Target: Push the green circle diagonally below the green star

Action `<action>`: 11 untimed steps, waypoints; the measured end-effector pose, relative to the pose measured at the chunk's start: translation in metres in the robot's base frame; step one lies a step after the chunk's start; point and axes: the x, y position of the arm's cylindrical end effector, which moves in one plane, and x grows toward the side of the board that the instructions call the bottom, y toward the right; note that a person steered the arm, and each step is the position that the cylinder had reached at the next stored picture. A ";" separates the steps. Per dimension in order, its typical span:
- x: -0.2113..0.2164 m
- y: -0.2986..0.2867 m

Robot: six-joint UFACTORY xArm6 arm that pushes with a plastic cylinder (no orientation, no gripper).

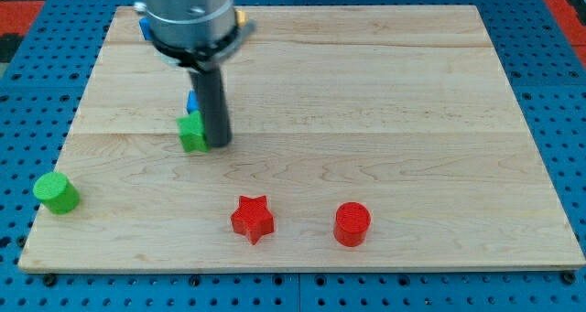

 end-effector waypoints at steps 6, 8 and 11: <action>0.093 -0.136; 0.062 -0.024; 0.025 -0.070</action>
